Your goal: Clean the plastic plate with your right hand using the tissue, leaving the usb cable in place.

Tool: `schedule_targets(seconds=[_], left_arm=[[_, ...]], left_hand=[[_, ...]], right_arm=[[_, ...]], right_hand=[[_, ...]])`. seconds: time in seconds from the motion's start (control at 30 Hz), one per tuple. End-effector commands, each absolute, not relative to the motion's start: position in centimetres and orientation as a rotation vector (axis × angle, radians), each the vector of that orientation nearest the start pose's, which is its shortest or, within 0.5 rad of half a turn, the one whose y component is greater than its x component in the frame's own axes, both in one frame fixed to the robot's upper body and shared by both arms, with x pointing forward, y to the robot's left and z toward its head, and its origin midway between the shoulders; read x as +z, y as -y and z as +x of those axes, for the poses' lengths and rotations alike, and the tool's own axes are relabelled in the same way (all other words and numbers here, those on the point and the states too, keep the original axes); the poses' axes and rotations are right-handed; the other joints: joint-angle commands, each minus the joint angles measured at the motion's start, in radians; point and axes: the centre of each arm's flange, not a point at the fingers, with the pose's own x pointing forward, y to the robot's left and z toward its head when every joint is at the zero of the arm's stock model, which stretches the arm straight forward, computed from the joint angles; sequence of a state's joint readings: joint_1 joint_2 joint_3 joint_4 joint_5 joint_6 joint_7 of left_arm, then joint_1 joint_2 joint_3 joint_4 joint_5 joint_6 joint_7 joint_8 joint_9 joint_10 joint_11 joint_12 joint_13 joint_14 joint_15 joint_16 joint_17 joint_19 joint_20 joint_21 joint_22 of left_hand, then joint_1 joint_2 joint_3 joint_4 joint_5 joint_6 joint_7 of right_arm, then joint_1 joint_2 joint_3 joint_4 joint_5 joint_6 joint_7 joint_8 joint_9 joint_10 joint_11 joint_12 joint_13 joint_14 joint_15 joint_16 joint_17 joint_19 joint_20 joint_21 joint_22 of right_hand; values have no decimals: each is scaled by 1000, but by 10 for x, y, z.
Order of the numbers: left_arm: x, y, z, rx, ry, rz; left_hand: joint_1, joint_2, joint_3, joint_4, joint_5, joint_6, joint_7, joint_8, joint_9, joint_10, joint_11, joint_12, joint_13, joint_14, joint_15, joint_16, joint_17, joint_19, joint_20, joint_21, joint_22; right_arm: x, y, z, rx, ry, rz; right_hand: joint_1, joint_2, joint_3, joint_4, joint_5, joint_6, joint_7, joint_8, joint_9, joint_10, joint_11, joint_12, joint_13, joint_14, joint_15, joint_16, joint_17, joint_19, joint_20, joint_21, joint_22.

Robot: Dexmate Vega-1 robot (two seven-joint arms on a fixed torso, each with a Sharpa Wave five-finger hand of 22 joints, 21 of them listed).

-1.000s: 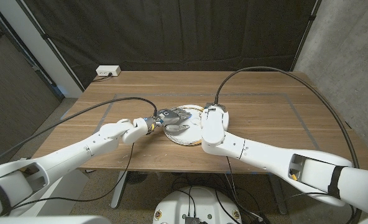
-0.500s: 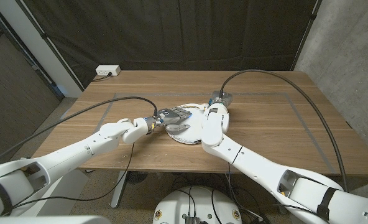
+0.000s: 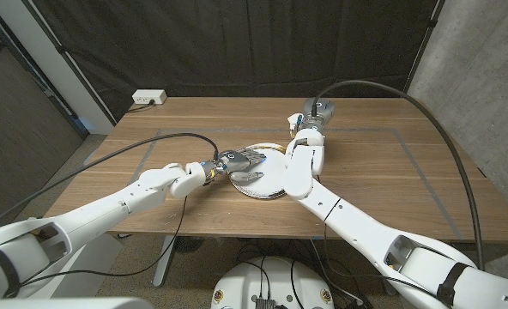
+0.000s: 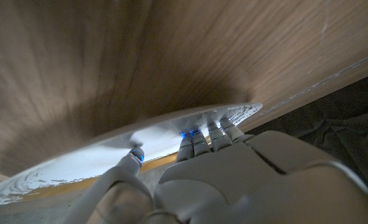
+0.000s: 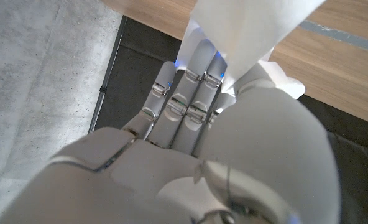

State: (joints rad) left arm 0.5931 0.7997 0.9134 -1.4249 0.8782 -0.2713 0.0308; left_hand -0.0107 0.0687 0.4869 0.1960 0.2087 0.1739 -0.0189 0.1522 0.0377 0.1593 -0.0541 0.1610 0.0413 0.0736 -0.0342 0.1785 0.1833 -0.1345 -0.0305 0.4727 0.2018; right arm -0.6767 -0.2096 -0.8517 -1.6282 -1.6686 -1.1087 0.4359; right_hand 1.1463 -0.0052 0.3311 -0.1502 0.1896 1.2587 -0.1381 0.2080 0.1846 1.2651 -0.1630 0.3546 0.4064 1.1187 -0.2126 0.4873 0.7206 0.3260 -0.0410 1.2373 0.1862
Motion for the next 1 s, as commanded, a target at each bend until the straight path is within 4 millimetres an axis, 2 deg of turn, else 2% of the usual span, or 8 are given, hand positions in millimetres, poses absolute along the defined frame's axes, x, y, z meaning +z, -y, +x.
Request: schedule_targets(seconds=[0.03,0.13,0.23,0.33,0.4,0.57,0.77,1.0], left_arm=[[-71,-198,630,-378,889,1684],[-59,-204,626,-369,932,1482],[-48,-209,622,-355,957,1324],[-40,-213,619,-347,976,1208],[-37,-215,618,-341,983,1151],[-32,-217,614,-317,1006,1110],[-26,-225,613,-297,1009,946],[-19,-228,611,-367,943,734]], left_hand=[[12,98,4,-6,2,266,-27,23,141,225,-75,22,138,44,-134,16,1,13,0,11,2],[22,100,11,-13,5,260,-30,27,141,224,-75,25,139,63,-122,19,0,32,14,17,-2],[47,82,27,-32,10,270,-31,38,143,213,-48,26,140,102,-92,23,-3,57,55,22,-9],[63,60,33,-47,10,245,-57,33,144,188,-37,23,141,106,-83,18,-3,61,79,18,-13],[76,45,38,-57,10,197,-84,22,145,170,-31,23,142,97,-76,12,-3,60,86,12,-15],[87,22,41,-67,7,106,-124,18,146,97,-28,16,144,45,-62,-1,-1,40,98,-6,-15],[89,-1,35,-72,3,53,-135,19,147,30,-22,12,144,0,-47,-3,0,15,108,-23,-14],[96,-27,29,-85,-1,-8,-179,18,147,-38,-21,12,145,-20,-38,2,0,16,112,-32,-14]], right_arm=[[57,115,564,-752,207,-1482],[57,119,567,-740,205,-1460],[54,124,569,-728,203,-1430],[52,128,572,-718,199,-1408],[50,129,574,-711,196,-1404],[47,133,576,-709,186,-1394],[44,138,579,-706,174,-1375],[41,146,582,-691,157,-1348]], right_hand=[[-4,-3,6,0,2,9,-1,6,3,7,3,-3,5,12,-24,-4,7,-5,-146,3,-1],[-4,-3,6,0,3,8,-2,5,3,6,1,-4,6,11,-24,-5,8,-5,-147,4,-1],[-5,-3,7,1,3,6,-2,4,3,3,2,-6,6,10,-24,-6,8,-6,-147,5,-1],[-5,-3,7,1,3,5,-3,4,3,2,1,-7,7,9,-24,-7,9,-6,-147,5,-1],[-5,-3,8,1,3,4,-3,3,3,2,1,-7,8,9,-24,-8,9,-6,-147,6,-1],[-6,-3,9,1,3,4,-3,3,3,2,2,-8,9,7,-24,-9,11,-7,-147,7,-1],[-6,-4,10,1,3,5,-2,3,4,4,1,-10,10,6,-24,-11,13,-8,-147,8,-1],[-6,-4,11,0,3,6,-3,3,4,4,1,-13,9,8,-24,-12,15,-8,-146,9,-1]])
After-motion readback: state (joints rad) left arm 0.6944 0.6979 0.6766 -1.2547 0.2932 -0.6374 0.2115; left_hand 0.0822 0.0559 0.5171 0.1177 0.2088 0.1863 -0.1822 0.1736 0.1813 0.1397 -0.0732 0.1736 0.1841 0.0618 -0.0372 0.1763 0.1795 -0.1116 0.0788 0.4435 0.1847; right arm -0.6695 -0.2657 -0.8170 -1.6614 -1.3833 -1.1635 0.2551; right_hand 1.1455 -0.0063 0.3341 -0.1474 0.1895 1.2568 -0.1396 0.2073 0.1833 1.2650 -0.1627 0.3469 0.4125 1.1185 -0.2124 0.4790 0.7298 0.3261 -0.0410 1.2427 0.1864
